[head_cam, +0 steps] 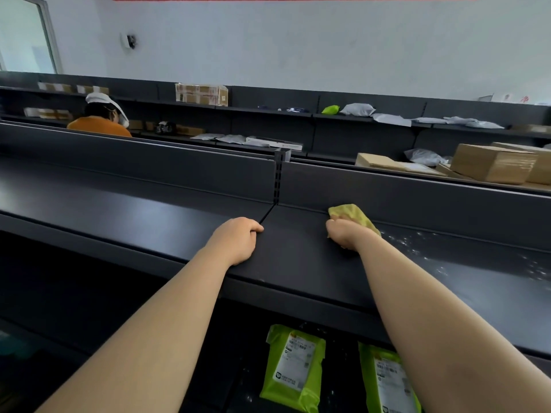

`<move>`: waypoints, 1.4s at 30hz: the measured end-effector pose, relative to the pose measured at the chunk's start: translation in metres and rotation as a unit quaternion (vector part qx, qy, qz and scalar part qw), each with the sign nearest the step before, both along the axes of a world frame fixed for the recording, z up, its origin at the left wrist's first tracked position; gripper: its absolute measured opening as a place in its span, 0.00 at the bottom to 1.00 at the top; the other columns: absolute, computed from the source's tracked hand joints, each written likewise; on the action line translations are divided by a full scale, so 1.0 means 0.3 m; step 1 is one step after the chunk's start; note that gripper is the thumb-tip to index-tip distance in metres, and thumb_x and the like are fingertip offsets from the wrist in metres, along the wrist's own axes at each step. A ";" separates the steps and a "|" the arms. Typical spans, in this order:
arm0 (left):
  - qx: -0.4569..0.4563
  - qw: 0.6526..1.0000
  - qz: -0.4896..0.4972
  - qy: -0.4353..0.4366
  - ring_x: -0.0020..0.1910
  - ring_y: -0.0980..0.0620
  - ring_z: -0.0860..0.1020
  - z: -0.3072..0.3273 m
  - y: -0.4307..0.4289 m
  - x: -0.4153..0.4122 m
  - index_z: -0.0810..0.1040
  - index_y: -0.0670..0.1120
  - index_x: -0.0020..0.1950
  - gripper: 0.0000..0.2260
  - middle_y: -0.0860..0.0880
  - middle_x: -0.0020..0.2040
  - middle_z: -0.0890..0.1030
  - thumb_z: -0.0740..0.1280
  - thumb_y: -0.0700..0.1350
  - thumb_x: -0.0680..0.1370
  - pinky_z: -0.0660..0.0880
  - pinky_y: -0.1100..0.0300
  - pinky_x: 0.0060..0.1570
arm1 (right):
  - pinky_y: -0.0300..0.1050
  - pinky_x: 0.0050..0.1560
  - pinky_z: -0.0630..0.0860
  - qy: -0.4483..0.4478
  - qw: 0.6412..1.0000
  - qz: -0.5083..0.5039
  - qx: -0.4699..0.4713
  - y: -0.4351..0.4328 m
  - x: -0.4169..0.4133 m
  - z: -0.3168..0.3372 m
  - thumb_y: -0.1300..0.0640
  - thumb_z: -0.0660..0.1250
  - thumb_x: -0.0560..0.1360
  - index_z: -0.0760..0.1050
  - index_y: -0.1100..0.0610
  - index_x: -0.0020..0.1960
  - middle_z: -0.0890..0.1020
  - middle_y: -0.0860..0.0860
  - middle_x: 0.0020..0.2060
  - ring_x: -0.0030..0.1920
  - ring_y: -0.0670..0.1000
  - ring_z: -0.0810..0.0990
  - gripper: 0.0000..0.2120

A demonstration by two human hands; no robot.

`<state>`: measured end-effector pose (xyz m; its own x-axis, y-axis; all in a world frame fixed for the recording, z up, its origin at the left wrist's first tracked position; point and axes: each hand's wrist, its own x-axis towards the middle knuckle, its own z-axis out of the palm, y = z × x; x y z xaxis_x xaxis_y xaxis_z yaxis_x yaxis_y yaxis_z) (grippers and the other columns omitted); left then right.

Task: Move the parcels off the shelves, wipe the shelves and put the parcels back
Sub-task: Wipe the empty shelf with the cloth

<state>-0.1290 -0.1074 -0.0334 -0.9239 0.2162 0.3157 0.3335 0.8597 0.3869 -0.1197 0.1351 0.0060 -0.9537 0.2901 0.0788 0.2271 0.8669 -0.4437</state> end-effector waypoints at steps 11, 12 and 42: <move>0.022 1.000 0.000 -0.009 0.66 0.47 0.71 0.000 -0.088 0.098 0.71 0.45 0.70 0.17 0.46 0.69 0.72 0.56 0.40 0.81 0.66 0.61 0.57 | 0.49 0.47 0.75 -0.058 0.989 0.028 -0.133 -0.192 0.137 0.023 0.53 0.56 0.74 0.72 0.54 0.37 0.78 0.54 0.39 0.38 0.55 0.75 0.10; 0.024 1.000 0.001 -0.009 0.66 0.47 0.71 0.000 -0.101 0.116 0.71 0.45 0.70 0.17 0.46 0.69 0.72 0.56 0.40 0.81 0.66 0.61 0.58 | 0.48 0.47 0.72 -0.071 0.988 0.053 -0.124 -0.224 0.144 0.027 0.55 0.54 0.77 0.72 0.56 0.41 0.78 0.55 0.42 0.40 0.55 0.74 0.10; 0.009 0.999 -0.019 -0.025 0.45 0.45 0.76 0.019 -0.032 0.430 0.77 0.40 0.50 0.13 0.43 0.54 0.77 0.53 0.38 0.81 0.72 0.53 0.43 | 0.54 0.63 0.72 -0.031 0.998 0.060 -0.004 -0.050 0.515 -0.002 0.58 0.53 0.78 0.71 0.57 0.63 0.80 0.52 0.54 0.57 0.57 0.78 0.16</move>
<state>-0.0001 -0.1170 -0.0279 -0.9295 0.2467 0.2741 0.3464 0.8393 0.4191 0.0349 0.1201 0.0053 -0.9847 0.1733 0.0170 0.1483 0.8859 -0.4395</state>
